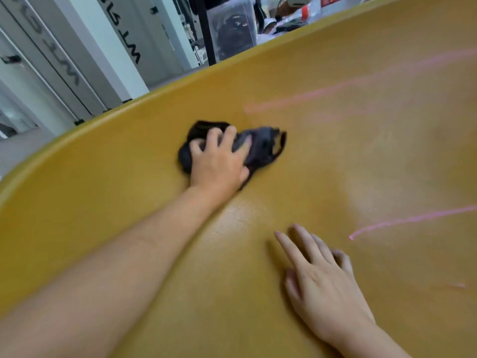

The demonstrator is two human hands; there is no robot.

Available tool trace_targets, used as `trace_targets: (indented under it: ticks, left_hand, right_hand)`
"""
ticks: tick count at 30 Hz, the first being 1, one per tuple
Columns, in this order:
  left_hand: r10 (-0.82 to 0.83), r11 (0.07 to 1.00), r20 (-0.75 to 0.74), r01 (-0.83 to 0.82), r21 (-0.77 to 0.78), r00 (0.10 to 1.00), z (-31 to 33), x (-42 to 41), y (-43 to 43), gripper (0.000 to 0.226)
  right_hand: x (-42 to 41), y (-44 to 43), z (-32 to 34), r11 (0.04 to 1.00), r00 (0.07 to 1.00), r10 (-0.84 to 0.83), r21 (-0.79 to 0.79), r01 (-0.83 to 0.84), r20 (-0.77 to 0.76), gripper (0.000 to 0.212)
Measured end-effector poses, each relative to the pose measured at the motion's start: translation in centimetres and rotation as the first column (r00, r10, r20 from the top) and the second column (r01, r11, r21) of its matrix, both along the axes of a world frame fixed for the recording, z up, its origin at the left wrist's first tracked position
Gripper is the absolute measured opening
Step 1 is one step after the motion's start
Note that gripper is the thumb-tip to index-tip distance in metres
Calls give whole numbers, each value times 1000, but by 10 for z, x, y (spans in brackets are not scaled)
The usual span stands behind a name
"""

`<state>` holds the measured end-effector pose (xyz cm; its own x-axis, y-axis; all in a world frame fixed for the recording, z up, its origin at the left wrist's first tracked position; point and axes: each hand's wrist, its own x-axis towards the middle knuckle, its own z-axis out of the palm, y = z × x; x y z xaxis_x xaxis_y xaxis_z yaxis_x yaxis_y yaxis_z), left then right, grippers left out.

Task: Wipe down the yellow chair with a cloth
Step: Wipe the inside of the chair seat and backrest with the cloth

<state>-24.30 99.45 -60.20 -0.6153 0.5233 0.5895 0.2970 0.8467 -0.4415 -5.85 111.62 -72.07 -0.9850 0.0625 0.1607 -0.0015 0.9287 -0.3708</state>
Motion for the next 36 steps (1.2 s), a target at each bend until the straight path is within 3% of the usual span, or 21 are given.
trace_targets:
  ticks: [2, 4, 6, 8, 10, 11, 13, 16, 18, 20, 21, 23, 24, 25, 27, 28, 29, 32, 34, 36]
  left_hand:
    - [-92, 990, 113, 103, -99, 989, -47, 30, -3, 59]
    - [-161, 956, 143, 190, -222, 977, -53, 36, -6, 58]
    - [-153, 936, 11, 148, -320, 988, -20, 14, -13, 59]
    - [19, 990, -110, -34, -139, 994, 34, -15, -18, 58]
    - [194, 978, -111, -184, 94, 975, 68, -30, -13, 57]
    - [239, 966, -102, -226, 127, 966, 69, -31, -7, 58]
    - [212, 976, -39, -210, 52, 976, 51, -17, 5, 59]
    - [84, 984, 250, -41, -172, 965, -12, 28, 10, 63]
    - [95, 973, 422, 5, -229, 902, -41, 66, 9, 65]
    - [161, 955, 579, 21, -295, 800, -38, 85, 11, 68]
    - [210, 947, 683, 30, -321, 699, -25, 82, 12, 71]
    - [265, 959, 893, -3, -284, 363, 13, 66, 15, 70]
    - [249, 967, 922, -25, -253, 295, 32, 56, 12, 61]
    - [206, 978, 905, -39, -207, 371, 50, 49, 9, 49]
    - [76, 997, 658, -55, -53, 749, 76, 29, -4, 32]
    - [28, 999, 495, -44, 20, 868, 86, 20, -10, 38]
    - [6, 997, 371, -33, 66, 928, 95, 9, -15, 46]
    - [30, 986, 249, -70, 153, 968, 114, -26, -18, 61]
    - [50, 975, 215, -94, 202, 975, 114, -43, -15, 59]
    - [43, 953, 145, -84, 290, 988, 108, -51, -10, 53]
  right_hand:
    - [0, -1, -1, 1000, 1000, -17, -16, 17, -11, 62]
    - [3, -1, 0, 999, 1000, -25, -22, 25, -6, 62]
    - [5, 0, 1, 1000, 1000, -21, -23, 21, 1, 63]
    - [6, -1, 2, 1000, 1000, -11, -23, 11, 19, 64]
    - [5, -1, 3, 1000, 1000, 8, -24, -8, 30, 64]
    - [4, -1, 2, 1000, 1000, 12, -18, -11, 29, 64]
    - [5, 0, 3, 999, 1000, 5, -38, -4, 26, 68]
    - [6, 1, 2, 997, 1000, 3, -76, -5, -26, 73]
    - [3, 4, 4, 984, 998, -8, -181, -3, -60, 69]
    - [-2, 4, 12, 915, 996, -88, -398, 68, -32, 62]
    - [-6, 4, 18, 856, 991, -130, -506, 104, -16, 57]
    - [-20, 2, 35, 781, 987, -155, -607, 147, 39, 51]
    - [-29, 0, 44, 795, 987, -132, -585, 163, 95, 55]
    - [-37, -6, 51, 825, 983, -109, -539, 172, 147, 63]
    - [-49, -26, 59, 896, 979, -87, -415, 158, 185, 76]
    - [-51, -40, 58, 921, 984, -87, -363, 139, 156, 74]
    - [-52, -54, 54, 940, 993, -78, -326, 104, 94, 69]
    - [-53, -74, 43, 946, 994, 4, -322, -40, -112, 51]
    - [-63, -65, 39, 937, 967, 49, -325, -131, -250, 44]
    - [-83, -51, 39, 957, 920, 78, -231, -178, -384, 35]
